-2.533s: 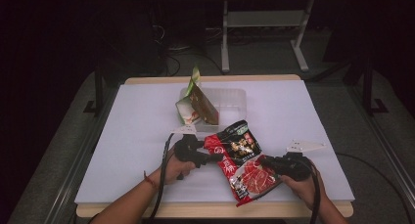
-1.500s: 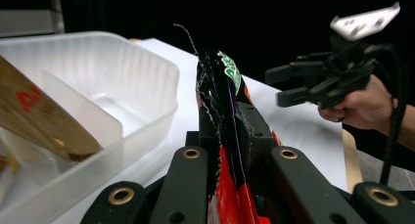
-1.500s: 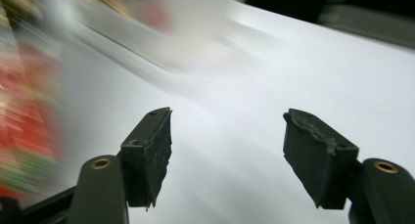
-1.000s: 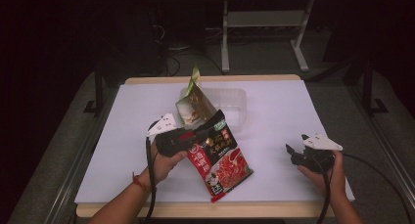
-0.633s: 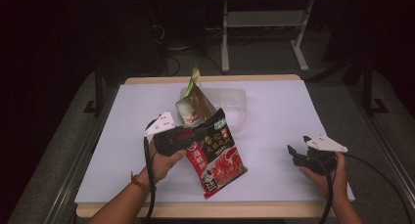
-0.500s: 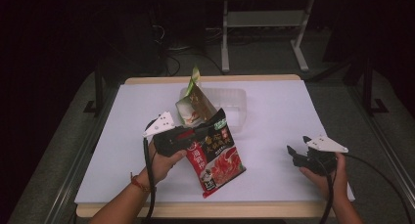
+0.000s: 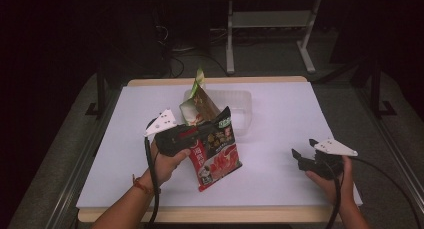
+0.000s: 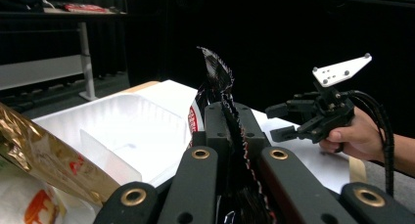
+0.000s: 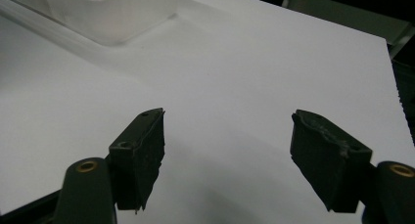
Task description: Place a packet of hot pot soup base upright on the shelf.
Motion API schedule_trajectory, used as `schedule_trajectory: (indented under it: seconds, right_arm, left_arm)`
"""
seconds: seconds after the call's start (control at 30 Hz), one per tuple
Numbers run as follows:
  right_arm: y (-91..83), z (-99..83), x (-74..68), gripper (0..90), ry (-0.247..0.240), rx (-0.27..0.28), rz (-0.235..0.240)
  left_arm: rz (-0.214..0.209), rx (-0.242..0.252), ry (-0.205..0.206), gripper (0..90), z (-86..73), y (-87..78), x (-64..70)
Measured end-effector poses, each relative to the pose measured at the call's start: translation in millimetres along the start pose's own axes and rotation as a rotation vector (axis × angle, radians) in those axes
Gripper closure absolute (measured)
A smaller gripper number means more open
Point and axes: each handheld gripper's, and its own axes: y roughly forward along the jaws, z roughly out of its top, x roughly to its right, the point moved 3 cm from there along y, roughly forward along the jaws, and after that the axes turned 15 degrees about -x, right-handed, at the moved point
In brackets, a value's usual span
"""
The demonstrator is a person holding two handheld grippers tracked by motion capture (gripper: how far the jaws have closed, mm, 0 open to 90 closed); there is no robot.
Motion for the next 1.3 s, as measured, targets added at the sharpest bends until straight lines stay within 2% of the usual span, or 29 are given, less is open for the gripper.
schedule_trajectory:
  seconds: [0.13, 0.33, 0.6, 0.83, 1.07, 1.13, 1.3]
  right_arm:
    - [0.9, -0.8, -1.0, 27.4, 0.003, -0.005, 0.016]
    - [1.4, -1.2, -2.5, 27.3, -0.004, -0.011, 0.014]
    - [1.4, -2.0, -1.9, 27.3, 0.003, -0.013, 0.008]
    - [1.4, -1.8, -2.5, 27.2, 0.000, -0.013, 0.013]
    - [1.7, -1.6, -3.3, 27.6, -0.006, -0.016, 0.011]
    - [2.5, -1.7, -3.5, 27.5, -0.008, -0.021, 0.014]
    - [2.4, -1.9, -3.1, 27.5, -0.006, -0.019, 0.016]
  left_arm:
    - [0.008, 0.011, -0.017, 88.0, 4.9, 0.2, -2.6]
    - [0.036, 0.017, -0.030, 87.9, 11.7, 2.6, -7.5]
    - [0.060, 0.022, -0.029, 88.5, 25.1, 6.1, -10.3]
    - [0.071, 0.045, -0.017, 88.5, 44.5, 7.8, -9.1]
    - [0.087, 0.067, -0.049, 88.5, 62.1, 13.2, -16.3]
    - [0.110, 0.061, -0.058, 88.5, 67.7, 15.4, -18.4]
    - [0.136, 0.068, -0.062, 88.5, 83.4, 19.5, -23.3]
